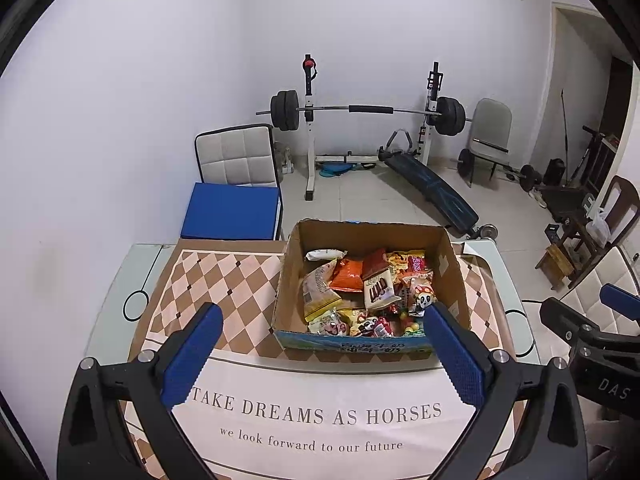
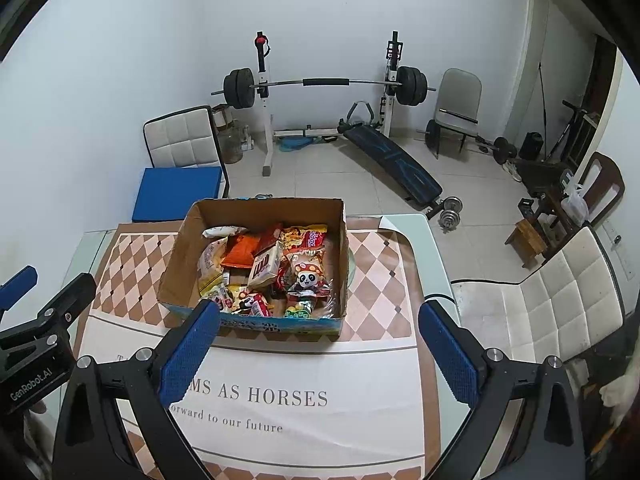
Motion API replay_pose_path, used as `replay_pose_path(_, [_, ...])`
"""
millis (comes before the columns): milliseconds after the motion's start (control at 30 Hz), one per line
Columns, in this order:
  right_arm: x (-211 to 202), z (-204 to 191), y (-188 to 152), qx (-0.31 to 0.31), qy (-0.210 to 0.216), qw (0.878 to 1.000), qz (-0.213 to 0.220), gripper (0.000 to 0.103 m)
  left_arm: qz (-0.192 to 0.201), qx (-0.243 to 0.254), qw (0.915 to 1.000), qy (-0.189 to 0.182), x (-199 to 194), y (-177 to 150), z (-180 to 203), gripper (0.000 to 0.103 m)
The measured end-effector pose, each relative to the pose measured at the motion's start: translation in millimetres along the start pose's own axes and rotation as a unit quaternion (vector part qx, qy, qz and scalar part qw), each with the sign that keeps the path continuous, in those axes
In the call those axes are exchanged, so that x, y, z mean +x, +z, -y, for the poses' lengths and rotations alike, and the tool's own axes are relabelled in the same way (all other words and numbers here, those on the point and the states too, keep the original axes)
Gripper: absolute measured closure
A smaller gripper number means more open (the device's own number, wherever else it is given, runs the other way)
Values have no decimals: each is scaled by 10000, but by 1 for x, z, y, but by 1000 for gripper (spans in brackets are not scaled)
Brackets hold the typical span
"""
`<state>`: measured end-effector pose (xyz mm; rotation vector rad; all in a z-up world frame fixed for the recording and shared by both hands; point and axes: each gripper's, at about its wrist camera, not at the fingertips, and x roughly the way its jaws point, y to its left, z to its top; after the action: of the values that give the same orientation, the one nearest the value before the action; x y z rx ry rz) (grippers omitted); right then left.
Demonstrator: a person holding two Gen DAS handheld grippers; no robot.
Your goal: Organize snacks
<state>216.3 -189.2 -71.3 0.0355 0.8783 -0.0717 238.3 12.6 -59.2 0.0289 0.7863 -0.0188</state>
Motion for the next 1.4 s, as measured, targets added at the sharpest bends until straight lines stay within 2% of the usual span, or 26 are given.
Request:
replay_pose_path(700, [-2, -2, -9, -58, 61, 10000, 14, 1, 28, 1, 10000, -35, -8, -1, 3, 0])
replay_pose_path(1400, [-1, -1, -3, -80, 97, 9999, -30, 1, 32, -3, 10000, -45, -9, 0, 6, 0])
